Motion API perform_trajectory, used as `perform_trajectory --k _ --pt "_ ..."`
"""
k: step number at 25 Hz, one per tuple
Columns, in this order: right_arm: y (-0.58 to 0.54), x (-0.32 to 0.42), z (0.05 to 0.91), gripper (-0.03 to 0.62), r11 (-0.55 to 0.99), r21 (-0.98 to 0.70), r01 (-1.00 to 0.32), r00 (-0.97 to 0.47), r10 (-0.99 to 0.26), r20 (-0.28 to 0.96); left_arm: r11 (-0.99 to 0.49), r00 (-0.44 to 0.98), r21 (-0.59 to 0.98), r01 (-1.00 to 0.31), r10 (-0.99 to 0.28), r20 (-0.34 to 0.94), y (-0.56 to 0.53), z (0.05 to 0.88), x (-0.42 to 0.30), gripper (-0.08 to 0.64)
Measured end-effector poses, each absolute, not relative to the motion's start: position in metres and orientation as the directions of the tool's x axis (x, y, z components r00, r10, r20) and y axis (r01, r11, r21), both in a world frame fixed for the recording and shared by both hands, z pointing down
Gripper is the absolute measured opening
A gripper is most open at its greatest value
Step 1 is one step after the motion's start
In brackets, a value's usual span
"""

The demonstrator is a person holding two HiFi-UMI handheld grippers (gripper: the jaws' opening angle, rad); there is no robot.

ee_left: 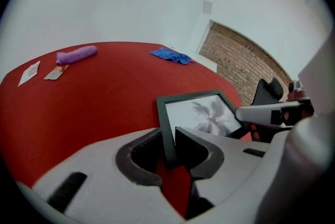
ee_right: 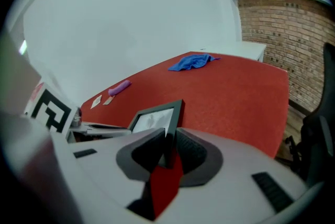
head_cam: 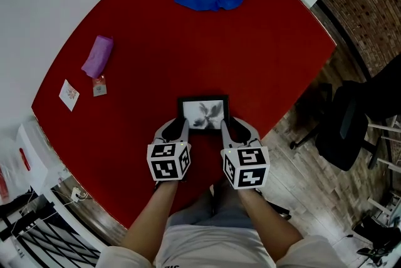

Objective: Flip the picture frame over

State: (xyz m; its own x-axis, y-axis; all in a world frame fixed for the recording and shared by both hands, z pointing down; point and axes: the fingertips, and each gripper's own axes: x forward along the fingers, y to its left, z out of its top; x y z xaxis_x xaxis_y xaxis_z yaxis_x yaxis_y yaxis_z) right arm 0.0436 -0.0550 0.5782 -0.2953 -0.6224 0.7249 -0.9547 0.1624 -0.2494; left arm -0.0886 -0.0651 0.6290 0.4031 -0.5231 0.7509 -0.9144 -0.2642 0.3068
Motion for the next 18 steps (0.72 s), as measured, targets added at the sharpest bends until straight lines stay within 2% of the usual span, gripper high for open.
perform_trajectory --k 18 --pt "-0.062 -0.025 0.493 0.028 0.325 -0.304 -0.896 -0.444 -0.678 0.586 -0.208 0.505 0.465 -0.86 -0.48 0.718 -0.063 0.625 -0.111 0.066"
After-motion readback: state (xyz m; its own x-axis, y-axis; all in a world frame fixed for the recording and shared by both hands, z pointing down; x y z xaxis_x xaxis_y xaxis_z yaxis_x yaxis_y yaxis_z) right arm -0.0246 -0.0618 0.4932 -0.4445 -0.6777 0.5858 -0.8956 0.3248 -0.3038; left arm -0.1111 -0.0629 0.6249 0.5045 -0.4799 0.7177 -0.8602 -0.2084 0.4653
